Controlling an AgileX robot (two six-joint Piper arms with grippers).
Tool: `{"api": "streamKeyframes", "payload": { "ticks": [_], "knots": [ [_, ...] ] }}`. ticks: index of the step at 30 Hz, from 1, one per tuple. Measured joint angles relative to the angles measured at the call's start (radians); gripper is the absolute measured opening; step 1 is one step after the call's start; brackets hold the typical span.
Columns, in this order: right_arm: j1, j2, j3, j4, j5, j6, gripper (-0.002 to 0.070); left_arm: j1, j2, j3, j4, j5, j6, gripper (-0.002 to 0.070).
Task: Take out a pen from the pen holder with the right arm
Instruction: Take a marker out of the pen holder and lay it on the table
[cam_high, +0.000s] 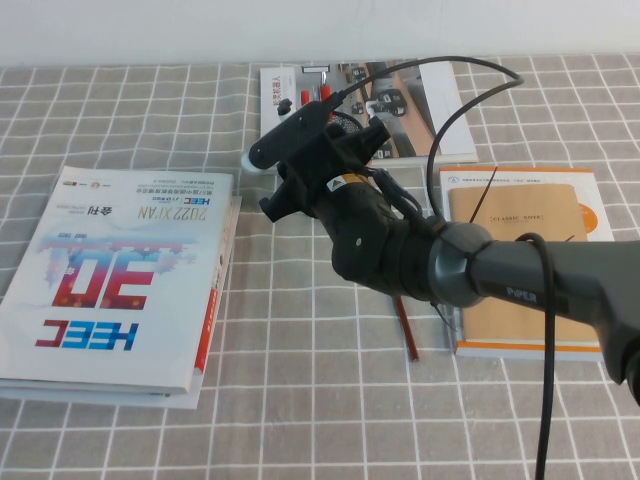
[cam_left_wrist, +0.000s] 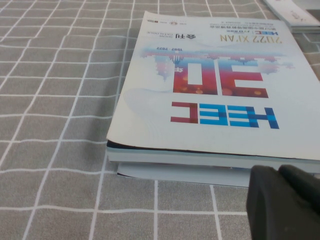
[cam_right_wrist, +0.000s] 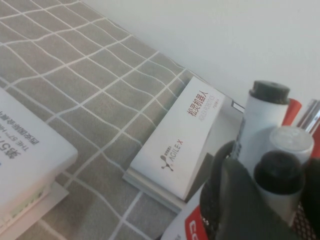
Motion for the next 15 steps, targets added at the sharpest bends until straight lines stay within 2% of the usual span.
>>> {"api": "streamKeyframes", "payload": {
  "ticks": [5,11,15],
  "knots": [
    [0.0,0.0,0.0,0.006,0.0,0.0,0.0197,0.0,0.0,0.0,0.0,0.0,0.0,-0.0005],
    [-0.002,0.0,-0.002,0.008,-0.006,-0.004,0.0127,0.0,0.0,0.0,0.0,0.0,0.0,-0.0005],
    [-0.002,0.0,-0.005,0.008,-0.008,-0.008,0.0122,0.0,0.0,0.0,0.0,0.0,0.0,-0.0005]
  ]
}}
